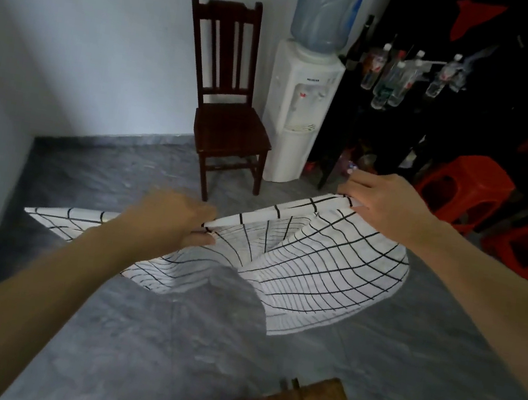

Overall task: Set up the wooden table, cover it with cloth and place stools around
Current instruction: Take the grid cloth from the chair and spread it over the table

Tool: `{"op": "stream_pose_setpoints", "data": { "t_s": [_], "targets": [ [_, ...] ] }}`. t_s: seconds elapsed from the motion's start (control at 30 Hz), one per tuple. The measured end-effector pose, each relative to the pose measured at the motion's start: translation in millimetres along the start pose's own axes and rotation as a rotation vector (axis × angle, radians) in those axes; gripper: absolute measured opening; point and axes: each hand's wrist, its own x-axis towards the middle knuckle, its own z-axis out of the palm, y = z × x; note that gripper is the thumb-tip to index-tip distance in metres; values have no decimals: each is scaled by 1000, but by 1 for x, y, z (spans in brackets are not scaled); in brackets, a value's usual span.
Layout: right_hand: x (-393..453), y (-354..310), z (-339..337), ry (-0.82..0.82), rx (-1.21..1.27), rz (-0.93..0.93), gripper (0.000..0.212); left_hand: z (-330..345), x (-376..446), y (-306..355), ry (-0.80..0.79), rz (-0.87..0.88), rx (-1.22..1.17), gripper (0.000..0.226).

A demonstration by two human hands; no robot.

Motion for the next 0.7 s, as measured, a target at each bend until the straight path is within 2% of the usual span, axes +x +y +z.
{"op": "stream_pose_setpoints", "data": {
  "t_s": [0.13,0.3,0.4,0.53,0.63,0.7],
  "targets": [
    [-37,0,-14,-77,-65,-79,25,3,-12,46,-2,17,-80,22],
    [-127,-35,-44,-190,-38,-42,37,-3,-49,133,38,27,-91,21],
    [-195,-77,-61,-325,55,83,33,2,-87,198,-49,-89,43,22],
    [-284,-134,-52,-507,42,316,17,11,-145,285,-105,-133,61,21],
    [-335,-161,-51,-524,48,404,20,24,-177,332,-238,-232,97,25],
    [-360,-173,-53,-497,64,421,20,35,-194,355,-245,-261,99,27]
  ]
}}
